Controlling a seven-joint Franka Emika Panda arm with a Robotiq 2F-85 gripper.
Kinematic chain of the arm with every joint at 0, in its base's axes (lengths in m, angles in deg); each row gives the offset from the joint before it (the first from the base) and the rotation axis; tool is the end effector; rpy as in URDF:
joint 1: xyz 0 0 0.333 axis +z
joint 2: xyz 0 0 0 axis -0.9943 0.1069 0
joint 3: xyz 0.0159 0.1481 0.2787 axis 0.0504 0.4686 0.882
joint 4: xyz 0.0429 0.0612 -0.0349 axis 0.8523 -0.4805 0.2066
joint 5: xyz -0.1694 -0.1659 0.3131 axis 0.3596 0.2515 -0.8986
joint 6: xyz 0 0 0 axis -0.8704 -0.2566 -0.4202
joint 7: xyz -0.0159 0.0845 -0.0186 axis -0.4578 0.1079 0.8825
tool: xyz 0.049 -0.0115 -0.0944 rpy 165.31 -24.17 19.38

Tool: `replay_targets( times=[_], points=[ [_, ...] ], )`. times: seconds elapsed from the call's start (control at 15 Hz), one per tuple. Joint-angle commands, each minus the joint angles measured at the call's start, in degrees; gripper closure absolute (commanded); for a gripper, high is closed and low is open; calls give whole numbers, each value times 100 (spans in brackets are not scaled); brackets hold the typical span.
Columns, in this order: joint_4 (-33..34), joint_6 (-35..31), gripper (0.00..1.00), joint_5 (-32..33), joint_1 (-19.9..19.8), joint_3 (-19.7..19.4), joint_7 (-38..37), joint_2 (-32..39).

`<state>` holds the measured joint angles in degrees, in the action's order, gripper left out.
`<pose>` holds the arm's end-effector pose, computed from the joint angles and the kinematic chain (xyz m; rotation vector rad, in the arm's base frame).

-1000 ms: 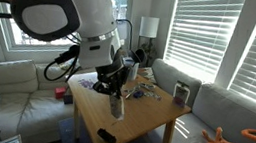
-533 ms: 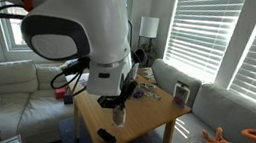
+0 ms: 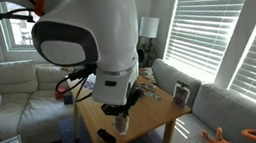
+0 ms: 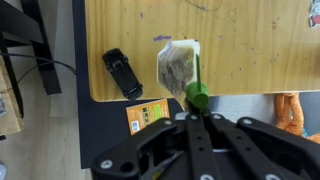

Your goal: Move the bag to the right

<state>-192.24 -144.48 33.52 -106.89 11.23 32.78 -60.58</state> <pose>0.3171 -0.2435 0.4930 -1.8639 2.0776 -0.1916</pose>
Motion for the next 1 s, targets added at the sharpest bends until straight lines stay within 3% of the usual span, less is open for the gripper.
replay_targets(
  times=[0.0,0.93],
  points=[
    [188,33,99,110,-168,191,-90,166],
    [272,-20,99,810,-212,662,-675,266]
  ],
)
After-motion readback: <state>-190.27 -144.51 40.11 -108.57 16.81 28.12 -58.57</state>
